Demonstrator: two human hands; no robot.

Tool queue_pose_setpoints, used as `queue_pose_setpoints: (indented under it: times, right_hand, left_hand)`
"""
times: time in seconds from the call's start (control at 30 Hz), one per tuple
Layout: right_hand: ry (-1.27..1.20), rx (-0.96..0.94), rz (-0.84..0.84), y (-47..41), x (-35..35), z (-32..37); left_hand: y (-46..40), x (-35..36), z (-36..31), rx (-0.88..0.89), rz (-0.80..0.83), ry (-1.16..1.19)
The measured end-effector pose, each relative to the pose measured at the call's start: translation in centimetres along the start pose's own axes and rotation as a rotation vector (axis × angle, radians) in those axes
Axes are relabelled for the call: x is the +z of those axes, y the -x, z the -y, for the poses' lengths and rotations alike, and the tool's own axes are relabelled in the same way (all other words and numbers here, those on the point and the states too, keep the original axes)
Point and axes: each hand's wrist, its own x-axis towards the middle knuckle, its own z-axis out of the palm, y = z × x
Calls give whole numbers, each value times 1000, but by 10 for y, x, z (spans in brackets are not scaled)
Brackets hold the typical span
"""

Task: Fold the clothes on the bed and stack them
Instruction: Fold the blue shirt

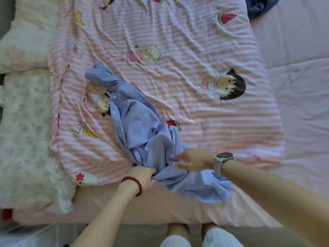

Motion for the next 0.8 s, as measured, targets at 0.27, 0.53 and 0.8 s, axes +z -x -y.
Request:
queue_pose_setpoints:
  times: [0.27, 0.53, 0.8]
  right_hand:
    - [-251, 158, -530, 8, 30, -16]
    - [-231, -141, -211, -16, 21, 27]
    - [-405, 101, -472, -21, 36, 18]
  left_hand:
    - [2, -34, 8, -132, -255, 463]
    - [-50, -50, 24, -112, -634, 457]
    - [-73, -52, 44, -360, -650, 365]
